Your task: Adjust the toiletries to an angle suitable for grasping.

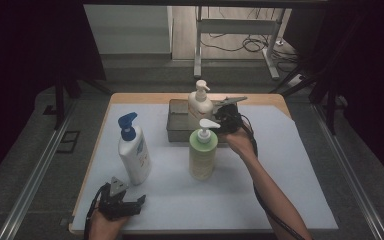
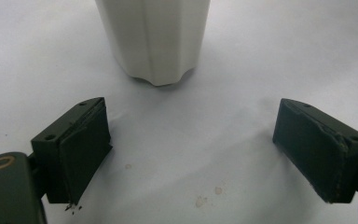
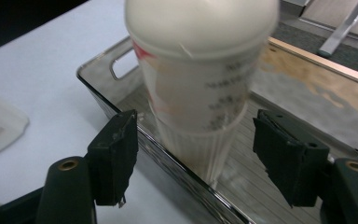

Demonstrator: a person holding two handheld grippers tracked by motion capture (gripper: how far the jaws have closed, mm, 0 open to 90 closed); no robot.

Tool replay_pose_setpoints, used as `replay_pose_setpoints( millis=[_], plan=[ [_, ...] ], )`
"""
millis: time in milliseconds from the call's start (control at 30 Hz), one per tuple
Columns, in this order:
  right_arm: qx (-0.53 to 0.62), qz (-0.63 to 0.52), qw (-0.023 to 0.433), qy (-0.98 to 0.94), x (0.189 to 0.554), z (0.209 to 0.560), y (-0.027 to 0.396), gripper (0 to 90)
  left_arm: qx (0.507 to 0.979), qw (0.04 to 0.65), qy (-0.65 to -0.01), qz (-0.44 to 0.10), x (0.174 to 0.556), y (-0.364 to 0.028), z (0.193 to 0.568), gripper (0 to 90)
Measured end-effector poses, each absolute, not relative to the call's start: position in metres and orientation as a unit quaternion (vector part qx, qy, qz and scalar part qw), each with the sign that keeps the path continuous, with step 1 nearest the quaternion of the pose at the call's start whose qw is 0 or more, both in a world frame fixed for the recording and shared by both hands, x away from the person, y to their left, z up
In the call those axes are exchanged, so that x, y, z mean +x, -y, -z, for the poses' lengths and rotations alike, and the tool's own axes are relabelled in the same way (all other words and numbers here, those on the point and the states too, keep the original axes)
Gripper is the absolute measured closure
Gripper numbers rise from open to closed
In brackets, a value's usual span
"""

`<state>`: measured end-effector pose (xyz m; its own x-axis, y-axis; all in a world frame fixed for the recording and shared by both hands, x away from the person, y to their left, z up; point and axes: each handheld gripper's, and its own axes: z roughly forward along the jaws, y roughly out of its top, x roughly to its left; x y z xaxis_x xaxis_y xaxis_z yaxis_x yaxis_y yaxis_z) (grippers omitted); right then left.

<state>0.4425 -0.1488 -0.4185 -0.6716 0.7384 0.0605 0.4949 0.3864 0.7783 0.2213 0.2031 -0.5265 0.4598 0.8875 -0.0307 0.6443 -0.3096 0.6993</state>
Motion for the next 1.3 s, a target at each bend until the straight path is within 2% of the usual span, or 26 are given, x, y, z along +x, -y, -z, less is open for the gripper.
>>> replay_pose_setpoints(
  millis=[133, 533, 900, 1133, 1300],
  plan=[
    [0.377, -0.403, 0.158, -0.819, 0.44, 0.42, 0.156, 33.3, 0.788, 0.331, -0.486, -0.183, 0.221, -0.203, 0.526, 10.6],
    [0.413, -0.397, 0.155, -0.805, 0.448, 0.426, 0.174, 61.1, 0.788, 0.33, -0.486, -0.184, 0.221, -0.203, 0.526, 10.6],
    [0.429, -0.386, 0.157, -0.801, 0.466, 0.429, 0.169, 88.2, 0.788, 0.33, -0.486, -0.183, 0.221, -0.203, 0.526, 10.6],
    [0.435, -0.375, 0.162, -0.803, 0.477, 0.435, 0.157, 89.6, 0.788, 0.33, -0.486, -0.183, 0.221, -0.203, 0.526, 10.6],
    [0.44, -0.372, 0.149, -0.803, 0.484, 0.442, 0.152, 89.6, 0.788, 0.33, -0.486, -0.183, 0.221, -0.203, 0.526, 10.6]
  ],
)
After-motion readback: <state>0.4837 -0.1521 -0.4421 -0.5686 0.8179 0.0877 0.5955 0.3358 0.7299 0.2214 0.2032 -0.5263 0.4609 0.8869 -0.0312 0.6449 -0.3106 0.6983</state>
